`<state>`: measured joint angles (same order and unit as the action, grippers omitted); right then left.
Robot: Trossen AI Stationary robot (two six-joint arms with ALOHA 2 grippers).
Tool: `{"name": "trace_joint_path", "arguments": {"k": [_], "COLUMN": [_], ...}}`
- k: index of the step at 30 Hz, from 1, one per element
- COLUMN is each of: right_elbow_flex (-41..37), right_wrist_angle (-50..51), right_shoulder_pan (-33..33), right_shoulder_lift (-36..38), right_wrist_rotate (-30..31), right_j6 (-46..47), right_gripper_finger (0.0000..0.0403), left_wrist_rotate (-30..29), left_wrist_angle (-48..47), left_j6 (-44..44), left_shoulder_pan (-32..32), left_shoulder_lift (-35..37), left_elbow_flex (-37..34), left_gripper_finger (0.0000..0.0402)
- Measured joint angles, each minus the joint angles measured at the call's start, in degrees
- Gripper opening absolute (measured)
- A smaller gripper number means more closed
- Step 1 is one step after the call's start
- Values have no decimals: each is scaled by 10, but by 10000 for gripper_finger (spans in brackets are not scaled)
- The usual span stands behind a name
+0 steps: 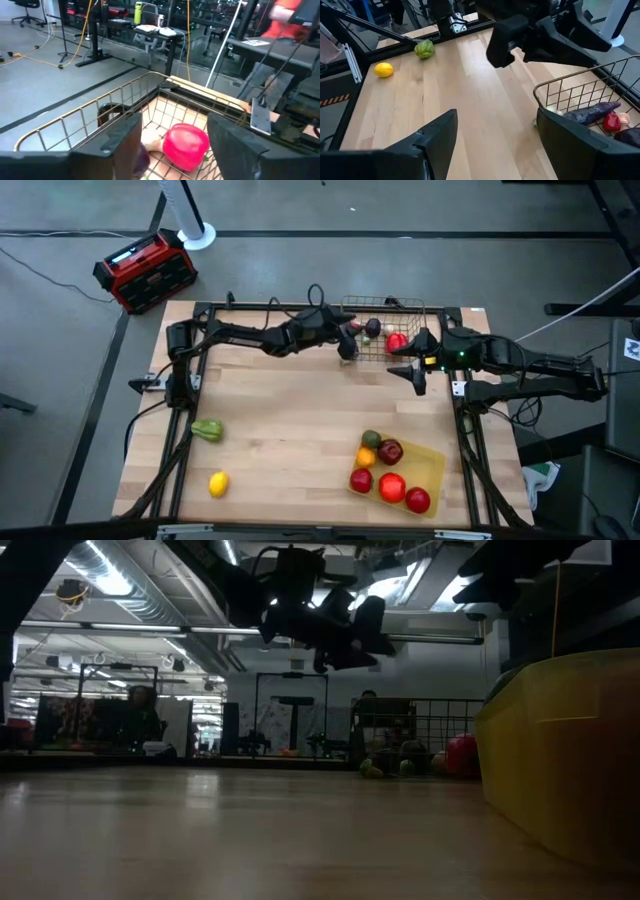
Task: Sort produce into baskets
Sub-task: Put the green mushroom into the wire basket
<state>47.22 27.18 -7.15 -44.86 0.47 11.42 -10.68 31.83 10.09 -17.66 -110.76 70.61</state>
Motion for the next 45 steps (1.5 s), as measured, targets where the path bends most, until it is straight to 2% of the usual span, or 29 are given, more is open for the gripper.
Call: {"name": "trace_joint_path", "arguments": {"k": [3,8,14,20,23,28,36,45], "right_elbow_flex": [0,0,0,0,0,0,0,0], "right_wrist_angle": [0,0,0,0,0,0,0,0], "right_shoulder_pan": [0,0,0,0,0,0,0,0], "right_shoulder_lift": [0,0,0,0,0,0,0,0], "right_wrist_rotate": [0,0,0,0,0,0,0,0], "right_j6": [0,1,1,2,2,2,2,2], "right_gripper_finger": [269,269,269,269,269,269,269,269], "left_wrist_rotate": [0,-1,-1,-1,-1,0,-34,-73], "left_wrist_angle": [1,-33,-194,-367,-400,-385,-365,-277], "left_j6": [0,-22,-72,6,33,68,138,142], "left_shoulder_pan": [-7,-12,-2,26,43,66,76,79], "left_shoulder_lift": [1,26,77,91,71,26,-30,-78], "left_elbow_flex": [0,0,1,0,0,0,0,0], "left_gripper_finger": [236,243,243,243,243,237,226,225]}}
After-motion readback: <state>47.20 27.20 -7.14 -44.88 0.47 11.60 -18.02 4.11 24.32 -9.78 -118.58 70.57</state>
